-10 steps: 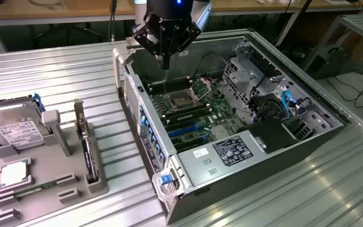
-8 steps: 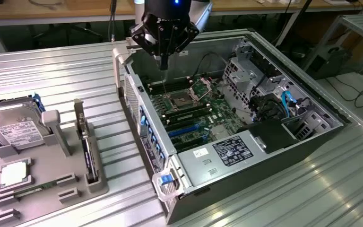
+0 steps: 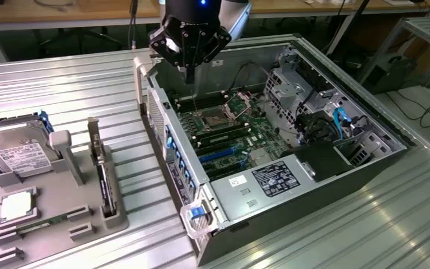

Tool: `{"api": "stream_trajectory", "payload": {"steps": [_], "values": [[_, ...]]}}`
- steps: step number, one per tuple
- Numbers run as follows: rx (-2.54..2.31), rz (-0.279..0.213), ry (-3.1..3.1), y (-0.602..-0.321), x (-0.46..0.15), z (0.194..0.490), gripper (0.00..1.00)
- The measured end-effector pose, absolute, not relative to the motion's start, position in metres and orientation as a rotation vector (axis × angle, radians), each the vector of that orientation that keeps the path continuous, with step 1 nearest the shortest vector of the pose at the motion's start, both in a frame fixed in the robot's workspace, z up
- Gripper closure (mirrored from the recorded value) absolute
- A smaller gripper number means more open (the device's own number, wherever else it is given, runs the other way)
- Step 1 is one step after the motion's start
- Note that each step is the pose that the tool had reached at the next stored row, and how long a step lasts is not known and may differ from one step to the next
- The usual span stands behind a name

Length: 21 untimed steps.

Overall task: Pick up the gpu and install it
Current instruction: 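Reach for the gpu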

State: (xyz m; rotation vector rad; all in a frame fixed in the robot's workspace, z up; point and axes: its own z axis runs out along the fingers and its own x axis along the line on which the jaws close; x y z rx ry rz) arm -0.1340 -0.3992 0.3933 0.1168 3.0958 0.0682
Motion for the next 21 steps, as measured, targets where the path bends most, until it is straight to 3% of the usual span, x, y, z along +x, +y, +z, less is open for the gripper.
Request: {"api": "stream_trajectory", "payload": {"steps": [21], "values": [[0.117,0.068,3.096,-0.4,-0.149,0.393,0.89]]}}
